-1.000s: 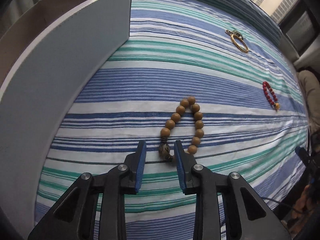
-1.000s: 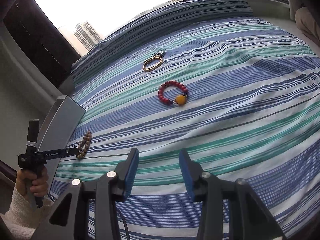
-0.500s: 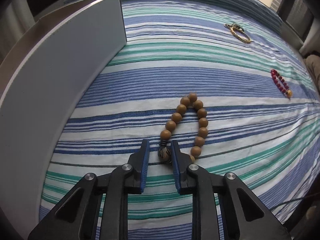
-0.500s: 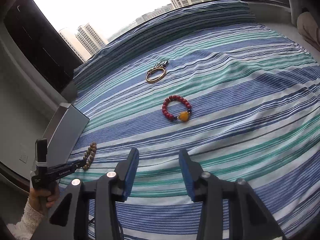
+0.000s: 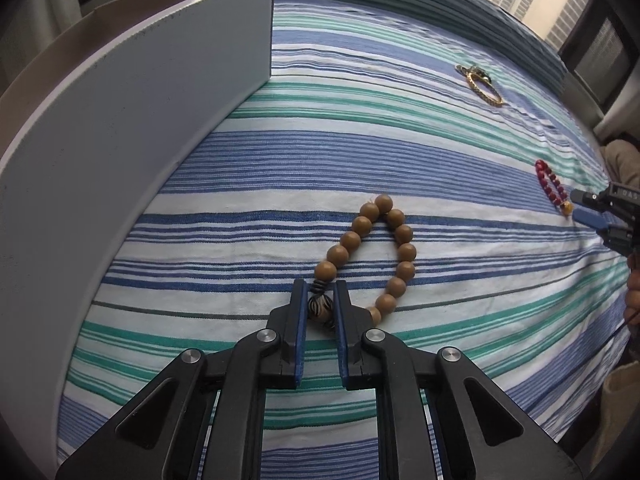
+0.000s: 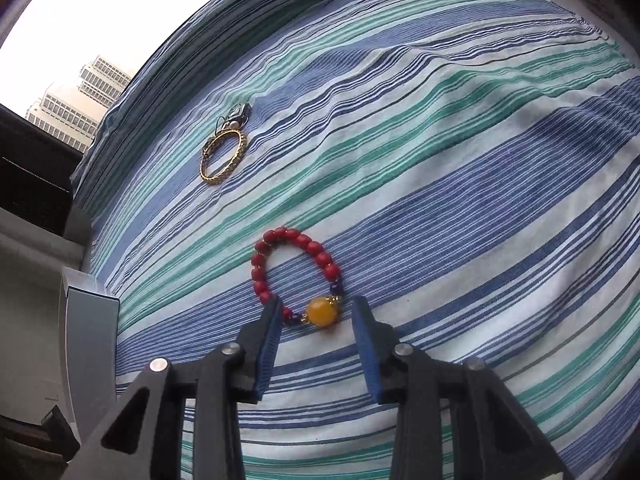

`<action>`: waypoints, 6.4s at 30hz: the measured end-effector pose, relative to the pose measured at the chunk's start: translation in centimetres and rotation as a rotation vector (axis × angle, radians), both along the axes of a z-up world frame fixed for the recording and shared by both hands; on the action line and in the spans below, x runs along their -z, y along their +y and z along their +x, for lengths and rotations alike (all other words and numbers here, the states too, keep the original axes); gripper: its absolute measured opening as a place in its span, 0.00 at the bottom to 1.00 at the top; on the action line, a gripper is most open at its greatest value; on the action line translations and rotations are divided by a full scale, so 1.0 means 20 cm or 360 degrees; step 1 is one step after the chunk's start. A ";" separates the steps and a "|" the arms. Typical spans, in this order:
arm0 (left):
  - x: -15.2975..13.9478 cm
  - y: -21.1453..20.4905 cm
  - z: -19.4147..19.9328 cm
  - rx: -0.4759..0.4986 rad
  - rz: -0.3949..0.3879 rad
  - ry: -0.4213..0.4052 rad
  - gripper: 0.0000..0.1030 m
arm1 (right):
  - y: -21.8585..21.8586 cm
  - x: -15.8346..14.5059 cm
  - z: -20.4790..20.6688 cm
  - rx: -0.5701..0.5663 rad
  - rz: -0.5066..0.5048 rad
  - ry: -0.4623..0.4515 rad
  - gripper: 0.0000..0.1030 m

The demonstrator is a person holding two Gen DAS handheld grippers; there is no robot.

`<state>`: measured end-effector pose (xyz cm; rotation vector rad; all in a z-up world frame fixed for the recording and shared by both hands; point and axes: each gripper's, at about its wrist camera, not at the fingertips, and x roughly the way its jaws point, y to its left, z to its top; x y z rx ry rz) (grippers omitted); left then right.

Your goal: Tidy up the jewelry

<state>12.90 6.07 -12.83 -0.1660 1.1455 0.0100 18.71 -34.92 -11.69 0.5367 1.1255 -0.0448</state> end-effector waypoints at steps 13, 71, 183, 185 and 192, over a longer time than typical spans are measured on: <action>0.01 -0.01 0.00 -0.0022 -0.0042 -0.0044 0.10 | 0.22 0.02 0.11 -0.0252 -0.0459 0.0119 0.16; -0.84 1.26 -0.83 -0.0965 0.0327 -0.0506 0.88 | 2.06 -0.97 -0.03 -0.1382 -0.0315 -0.0933 0.48; -0.08 0.16 -0.20 -0.0028 -0.0059 -0.0055 0.88 | 0.43 -0.04 1.07 -0.0160 0.0076 -0.0038 0.41; -0.06 0.21 -0.22 -0.0066 -0.0082 -0.0041 0.88 | 0.48 0.01 1.14 -0.0118 0.0030 -0.0030 0.38; 0.01 0.28 -0.25 -0.0133 -0.0140 0.0030 0.88 | 0.70 0.04 1.22 0.0002 -0.0452 -0.0068 0.35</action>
